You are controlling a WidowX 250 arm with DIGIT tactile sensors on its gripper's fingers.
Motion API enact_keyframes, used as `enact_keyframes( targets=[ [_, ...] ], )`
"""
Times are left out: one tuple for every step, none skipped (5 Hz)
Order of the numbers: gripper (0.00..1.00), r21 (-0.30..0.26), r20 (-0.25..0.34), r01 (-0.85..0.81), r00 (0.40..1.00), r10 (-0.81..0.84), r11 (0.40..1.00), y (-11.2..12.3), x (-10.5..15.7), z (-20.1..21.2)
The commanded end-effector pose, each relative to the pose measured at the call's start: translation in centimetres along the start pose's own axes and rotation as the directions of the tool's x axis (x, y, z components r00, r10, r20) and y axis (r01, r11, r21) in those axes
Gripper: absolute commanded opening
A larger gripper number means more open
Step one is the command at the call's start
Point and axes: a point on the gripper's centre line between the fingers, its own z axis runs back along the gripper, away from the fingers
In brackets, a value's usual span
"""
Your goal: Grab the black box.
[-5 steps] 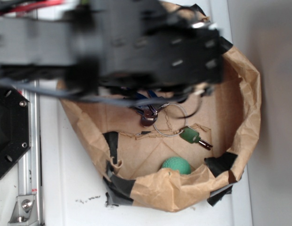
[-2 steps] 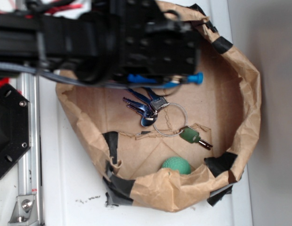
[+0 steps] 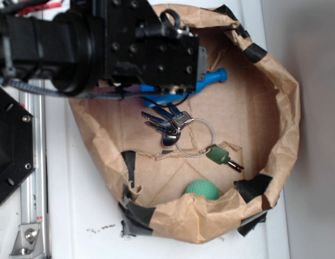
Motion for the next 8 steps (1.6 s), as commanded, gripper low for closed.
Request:
enact_keyframes(
  targets=[
    [1.00,-0.064,0.022,-0.074,0.997,0.076,0.995,-0.2,2.1,-0.1],
    [1.00,-0.074,0.012,-0.100,0.995,0.101,0.992,-1.3,2.8,-0.2],
    [1.00,-0.075,0.016,-0.119,0.993,0.121,0.990,-2.3,3.1,-0.1],
    [1.00,-0.073,0.003,-0.120,0.993,0.120,0.990,-3.2,2.6,-0.2],
    [1.00,-0.081,0.015,-0.105,0.994,0.107,0.991,-3.0,2.5,0.0],
    [1.00,-0.088,0.043,-0.090,0.995,0.094,0.992,-1.9,2.6,-0.1],
    [1.00,-0.089,0.053,-0.090,0.994,0.095,0.992,-1.2,2.6,0.0],
    [1.00,-0.087,0.059,-0.092,0.994,0.097,0.992,-1.0,2.5,0.0]
  ],
)
